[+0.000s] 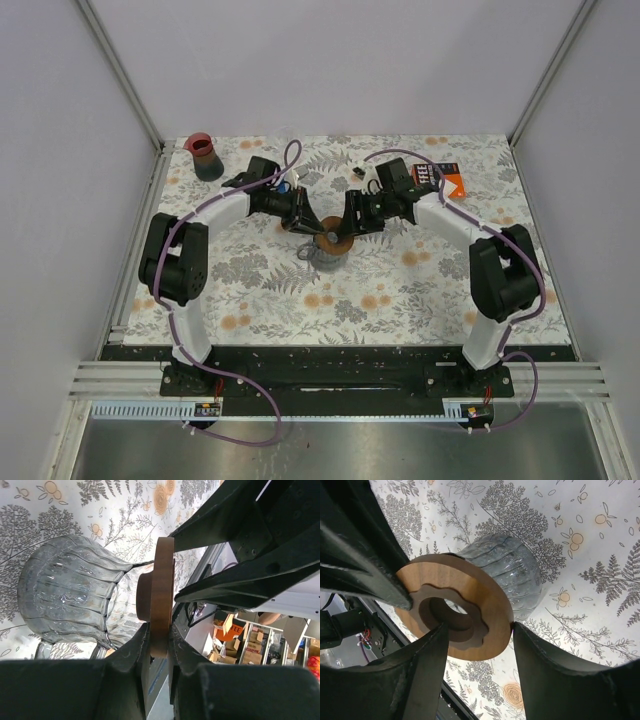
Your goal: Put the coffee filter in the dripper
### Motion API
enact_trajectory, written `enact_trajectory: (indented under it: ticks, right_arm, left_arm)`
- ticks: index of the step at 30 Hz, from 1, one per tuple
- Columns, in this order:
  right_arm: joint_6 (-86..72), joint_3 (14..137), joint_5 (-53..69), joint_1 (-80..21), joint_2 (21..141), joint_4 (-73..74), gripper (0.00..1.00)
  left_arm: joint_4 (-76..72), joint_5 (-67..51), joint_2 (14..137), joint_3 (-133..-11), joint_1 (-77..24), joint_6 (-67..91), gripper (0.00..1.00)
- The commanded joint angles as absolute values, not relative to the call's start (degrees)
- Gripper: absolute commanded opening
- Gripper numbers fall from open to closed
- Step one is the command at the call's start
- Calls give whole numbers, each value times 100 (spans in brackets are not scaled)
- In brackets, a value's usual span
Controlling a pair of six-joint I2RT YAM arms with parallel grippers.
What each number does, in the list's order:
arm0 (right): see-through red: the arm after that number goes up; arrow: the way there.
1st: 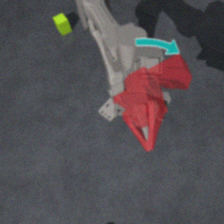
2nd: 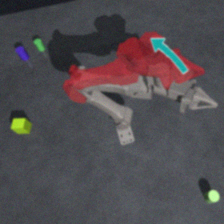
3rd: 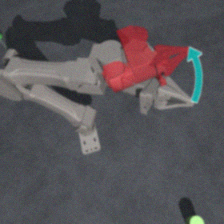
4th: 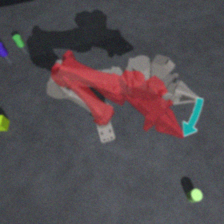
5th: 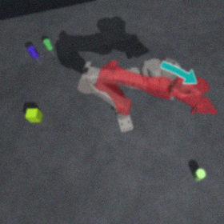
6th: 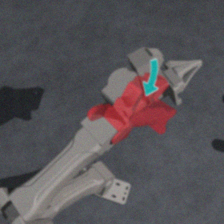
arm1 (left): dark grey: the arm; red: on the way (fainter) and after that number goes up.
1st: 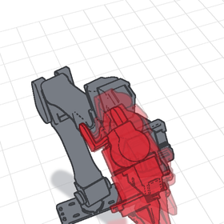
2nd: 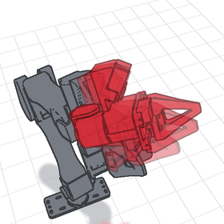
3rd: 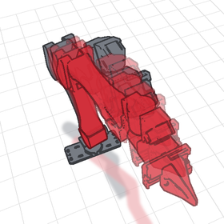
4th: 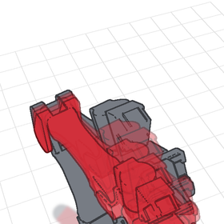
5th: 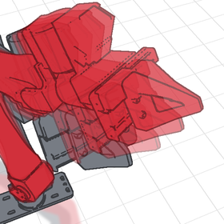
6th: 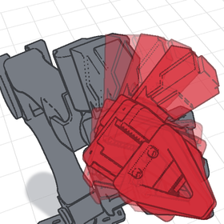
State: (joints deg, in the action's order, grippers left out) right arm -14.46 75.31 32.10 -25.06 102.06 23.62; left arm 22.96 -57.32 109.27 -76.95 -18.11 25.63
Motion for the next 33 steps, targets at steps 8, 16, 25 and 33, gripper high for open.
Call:
enact_trajectory:
  ticks: [8, 16, 25, 33]
  right_arm:
    - [-1389, 8279, 2505, -2979, 10556, 2751, 42]
    - [-1283, 8639, 2031, -3225, 10652, 3093, 35]
    - [-1248, 8877, 1872, -3243, 10837, 3375, 28]
    - [-1213, 8938, 1863, -3243, 10758, 3498, 25]
  left_arm:
    - [2962, -3841, 10960, -8042, -1775, 1810, 41]
    - [2979, -3578, 10591, -8138, -1784, 1547, 61]
    - [3067, -3305, 10275, -8244, -1784, 1389, 67]
    - [3172, -3489, 10125, -8454, -1784, 1310, 67]
